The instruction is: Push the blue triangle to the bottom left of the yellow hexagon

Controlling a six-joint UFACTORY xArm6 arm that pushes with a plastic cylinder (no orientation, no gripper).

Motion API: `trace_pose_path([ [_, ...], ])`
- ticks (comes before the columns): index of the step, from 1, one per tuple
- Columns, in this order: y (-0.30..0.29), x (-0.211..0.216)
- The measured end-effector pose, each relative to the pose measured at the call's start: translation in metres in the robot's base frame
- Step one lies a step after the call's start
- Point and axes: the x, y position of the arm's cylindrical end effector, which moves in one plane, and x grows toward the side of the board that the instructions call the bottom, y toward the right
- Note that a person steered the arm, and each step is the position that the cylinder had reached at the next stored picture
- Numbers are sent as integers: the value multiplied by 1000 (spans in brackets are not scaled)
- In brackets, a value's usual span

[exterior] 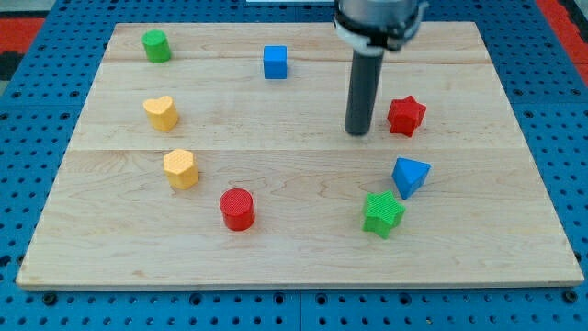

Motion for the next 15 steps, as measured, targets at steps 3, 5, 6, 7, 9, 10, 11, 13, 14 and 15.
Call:
trace_pose_path([
  [3,97,34],
  [5,144,16],
  [6,155,23],
  [7,153,50],
  [9,23,65],
  [10,-72,44],
  [11,-136,38],
  [13,-223,14],
  [14,-240,-10],
  [15,-307,-2],
])
